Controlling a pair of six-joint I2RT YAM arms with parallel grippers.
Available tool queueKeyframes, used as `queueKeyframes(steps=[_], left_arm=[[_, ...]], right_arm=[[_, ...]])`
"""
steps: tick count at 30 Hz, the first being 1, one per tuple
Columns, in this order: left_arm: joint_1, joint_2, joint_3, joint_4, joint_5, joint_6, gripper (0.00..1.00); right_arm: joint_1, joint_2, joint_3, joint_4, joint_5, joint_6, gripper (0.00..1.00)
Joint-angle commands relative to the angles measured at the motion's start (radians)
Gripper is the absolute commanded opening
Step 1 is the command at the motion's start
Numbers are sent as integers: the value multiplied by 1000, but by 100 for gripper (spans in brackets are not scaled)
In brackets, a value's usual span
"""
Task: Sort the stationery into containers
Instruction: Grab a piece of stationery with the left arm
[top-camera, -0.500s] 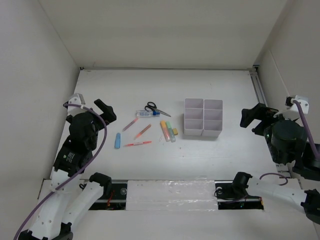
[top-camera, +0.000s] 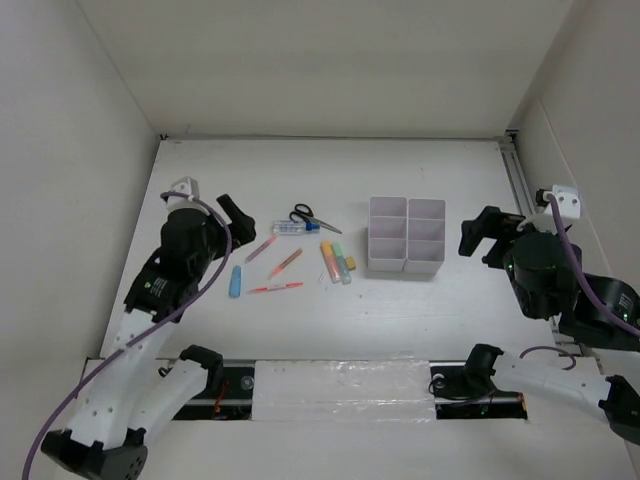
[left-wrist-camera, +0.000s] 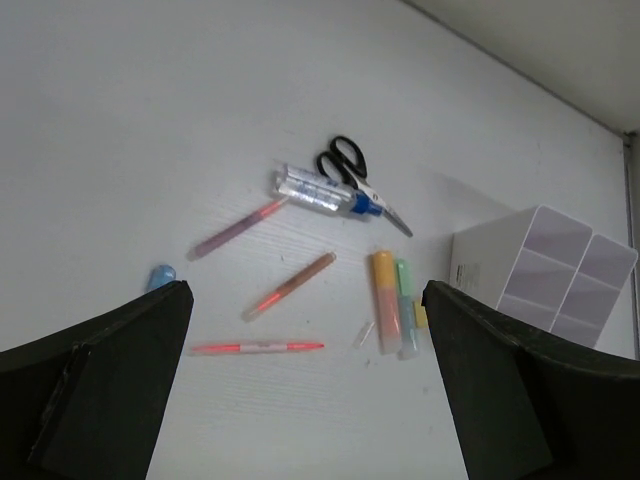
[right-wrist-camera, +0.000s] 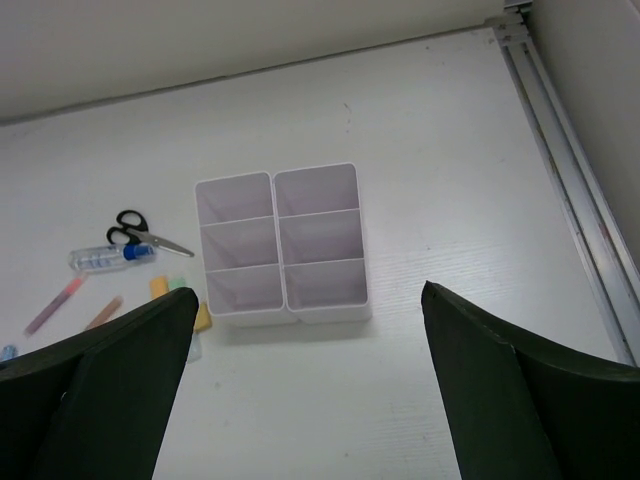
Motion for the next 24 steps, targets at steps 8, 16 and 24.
queueKeyframes(steps=[8,16,24], left_arm=[[-48,47,-241,67,151,-275,100],[-48,2,-424,136,141,-635,100],[-48,228,-399,225,222,-542,100]], right_arm=[[-1,18,-69,142,-105,-35,100],[-1,18,-120,241,-144,-44,100],[-1,52,-184,340,-277,-84,100]])
